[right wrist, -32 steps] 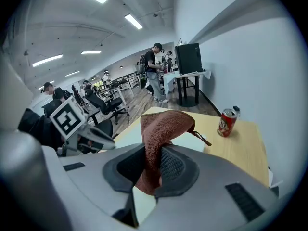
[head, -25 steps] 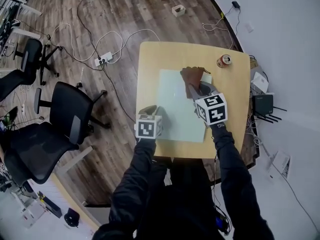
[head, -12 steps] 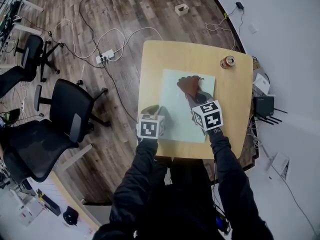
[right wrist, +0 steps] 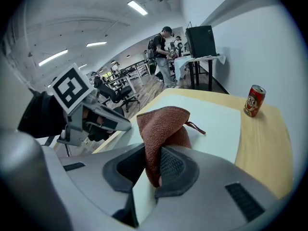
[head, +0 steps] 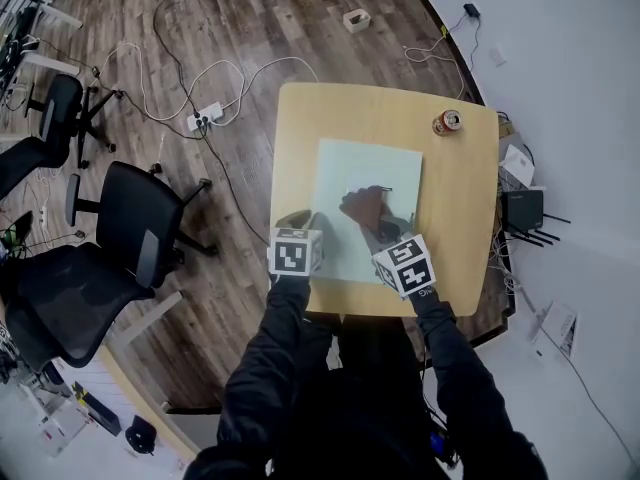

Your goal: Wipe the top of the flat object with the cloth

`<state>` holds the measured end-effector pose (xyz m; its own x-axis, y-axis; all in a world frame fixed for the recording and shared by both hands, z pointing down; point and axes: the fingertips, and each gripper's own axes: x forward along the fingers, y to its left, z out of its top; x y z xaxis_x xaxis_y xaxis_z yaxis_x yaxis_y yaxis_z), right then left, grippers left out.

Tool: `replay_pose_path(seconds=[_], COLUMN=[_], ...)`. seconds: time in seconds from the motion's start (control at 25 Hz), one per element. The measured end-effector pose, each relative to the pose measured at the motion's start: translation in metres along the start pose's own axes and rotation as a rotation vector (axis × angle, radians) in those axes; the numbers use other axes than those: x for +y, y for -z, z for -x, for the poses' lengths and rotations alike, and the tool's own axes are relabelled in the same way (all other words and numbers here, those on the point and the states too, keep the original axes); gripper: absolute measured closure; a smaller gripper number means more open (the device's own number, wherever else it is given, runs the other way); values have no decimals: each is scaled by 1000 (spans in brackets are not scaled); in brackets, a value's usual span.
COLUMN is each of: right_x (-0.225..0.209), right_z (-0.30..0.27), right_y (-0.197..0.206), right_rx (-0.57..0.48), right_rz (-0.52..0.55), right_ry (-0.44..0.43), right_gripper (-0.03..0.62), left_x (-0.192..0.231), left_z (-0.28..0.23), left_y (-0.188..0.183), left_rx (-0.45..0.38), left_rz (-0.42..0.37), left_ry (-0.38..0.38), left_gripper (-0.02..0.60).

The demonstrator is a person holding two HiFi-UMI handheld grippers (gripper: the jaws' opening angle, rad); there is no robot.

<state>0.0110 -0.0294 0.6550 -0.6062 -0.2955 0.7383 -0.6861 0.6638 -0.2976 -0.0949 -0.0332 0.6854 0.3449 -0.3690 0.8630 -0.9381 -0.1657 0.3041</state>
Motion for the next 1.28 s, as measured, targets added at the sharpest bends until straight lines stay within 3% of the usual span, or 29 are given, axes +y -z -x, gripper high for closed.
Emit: replay_pose_path(seconds=[0.88,1.04,1.28], right_x=[94,91,43], right_z=[44,53,38], right_y=[92,70,-28], right_rx=[144,106,-47], right_rz=[-48,-49,4], right_ry=[-215,-219,-145], right_gripper=[519,520,520], left_x=[0,-2,-2], left_z=[0,-2,-1], left_y=[-3,-2,-3], left_rx=[-13,-9,-5], left_rz=[15,18,23], left_ry=[10,20,47], left_gripper=[492,492,492])
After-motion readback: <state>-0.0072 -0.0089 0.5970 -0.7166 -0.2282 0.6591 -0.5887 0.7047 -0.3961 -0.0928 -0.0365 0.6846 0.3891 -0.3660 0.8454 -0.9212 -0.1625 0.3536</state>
